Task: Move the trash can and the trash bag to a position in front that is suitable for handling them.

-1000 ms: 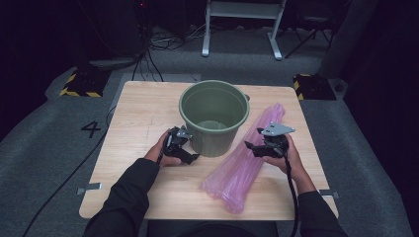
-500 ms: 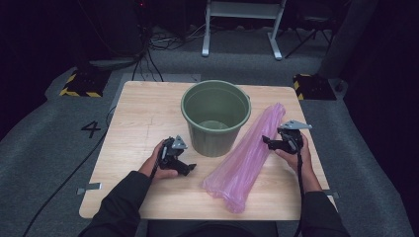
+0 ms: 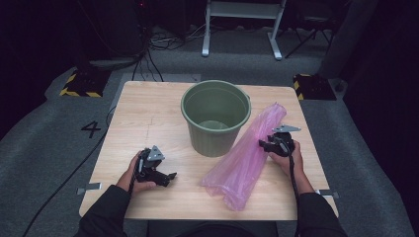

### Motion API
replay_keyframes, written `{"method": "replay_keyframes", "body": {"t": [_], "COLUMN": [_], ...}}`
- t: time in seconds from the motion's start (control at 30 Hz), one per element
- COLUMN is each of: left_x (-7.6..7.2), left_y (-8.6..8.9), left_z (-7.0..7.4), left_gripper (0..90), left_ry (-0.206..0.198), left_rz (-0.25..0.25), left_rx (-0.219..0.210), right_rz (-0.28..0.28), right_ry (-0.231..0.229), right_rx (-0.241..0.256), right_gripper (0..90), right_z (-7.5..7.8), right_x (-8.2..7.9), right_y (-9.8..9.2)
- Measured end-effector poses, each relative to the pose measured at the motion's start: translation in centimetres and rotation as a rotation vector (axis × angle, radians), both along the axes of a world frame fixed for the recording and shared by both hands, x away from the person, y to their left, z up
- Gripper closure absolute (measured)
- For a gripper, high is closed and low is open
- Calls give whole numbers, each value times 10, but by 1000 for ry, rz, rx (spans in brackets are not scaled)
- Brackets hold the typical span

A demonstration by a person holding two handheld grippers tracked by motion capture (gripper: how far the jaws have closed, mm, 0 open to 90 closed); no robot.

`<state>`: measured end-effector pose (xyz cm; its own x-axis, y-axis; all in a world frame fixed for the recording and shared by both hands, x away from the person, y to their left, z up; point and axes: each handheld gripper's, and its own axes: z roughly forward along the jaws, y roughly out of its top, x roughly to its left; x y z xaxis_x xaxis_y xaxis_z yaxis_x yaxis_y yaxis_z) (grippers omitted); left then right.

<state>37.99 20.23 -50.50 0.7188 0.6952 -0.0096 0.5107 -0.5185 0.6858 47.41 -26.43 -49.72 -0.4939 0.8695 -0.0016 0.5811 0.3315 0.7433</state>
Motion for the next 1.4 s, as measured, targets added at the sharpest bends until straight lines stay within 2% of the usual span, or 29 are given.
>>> {"method": "replay_keyframes", "body": {"t": [0.03, 0.07, 0.13, 0.17, 0.2, 0.27, 0.3, 0.33, 0.37, 0.43, 0.47, 0.53, 0.57, 0.6, 0.7, 0.73, 0.77, 0.9, 0.97, 1.07, 1.17, 1.23, 1.3, 1.37, 1.4], "left_x": [0, 0, 0, -2, -3, -5, -6, -8, -11, -17, -17, -24, -24, -30, -34, -35, -35, -39, -40, -40, -36, -33, -31, -29, -28], "left_y": [0, 0, -2, -3, -4, -9, -11, -14, -19, -31, -31, -48, -48, -66, -87, -96, -96, -132, -144, -157, -159, -158, -154, -150, -147], "left_z": [0, 0, 1, 3, 5, 9, 13, 17, 21, 29, 29, 35, 35, 41, 45, 45, 45, 39, 34, 24, 16, 11, 10, 9, 8], "left_gripper": [10, 9, 11, 22, 69, 242, 227, 157, 173, 182, 181, 179, 178, 183, 194, 197, 198, 208, 209, 212, 212, 213, 201, 192, 182], "left_ry": [0, -4, -3, 9, 5, 2, -6, -4, -18, -36, -36, -47, -47, -64, -58, -62, -62, -53, -49, -45, -14, -23, -16, -47, -42], "left_rz": [0, 6, 25, 40, 61, 85, 75, 58, 34, 9, 9, -41, -41, -78, -121, -135, -135, -204, -229, -252, -256, -253, -250, -257, -256], "left_rx": [0, 1, 11, 16, 15, -13, -35, -58, -80, -86, -86, -106, -106, -115, -132, -125, -125, -94, -64, 13, 38, 57, 44, 42, 31], "right_rz": [0, 34, 41, 45, 50, 50, 49, 56, 59, 60, 60, 57, 57, 55, 55, 54, 54, 52, 48, 45, 36, 41, 42, 44, 45], "right_ry": [0, -3, 2, -3, -4, -2, 1, 3, 2, 2, 2, 1, 1, 3, 0, -2, -2, -9, -10, -11, -13, -11, -14, -15, -15], "right_rx": [0, -23, -22, -27, -25, -31, -28, -25, -26, -22, -22, -15, -15, -9, -5, -3, -3, -3, -2, 0, 0, 1, -7, -13, -16], "right_gripper": [550, 555, 554, 548, 545, 535, 535, 533, 531, 530, 530, 521, 521, 509, 492, 488, 488, 473, 462, 453, 417, 393, 362, 315, 310], "right_z": [0, 0, 0, 0, 0, 0, 0, 0, 0, 0, 0, -1, -1, -1, -2, -2, -2, -3, -3, -3, -4, -4, -4, -4, -4], "right_x": [0, -3, -4, -6, -7, -8, -9, -10, -11, -11, -11, -11, -11, -11, -10, -10, -10, -10, -10, -10, -10, -11, -11, -11, -11], "right_y": [0, 6, 9, 11, 13, 14, 15, 15, 16, 17, 17, 16, 16, 16, 16, 16, 16, 16, 15, 15, 15, 15, 15, 16, 16]}}
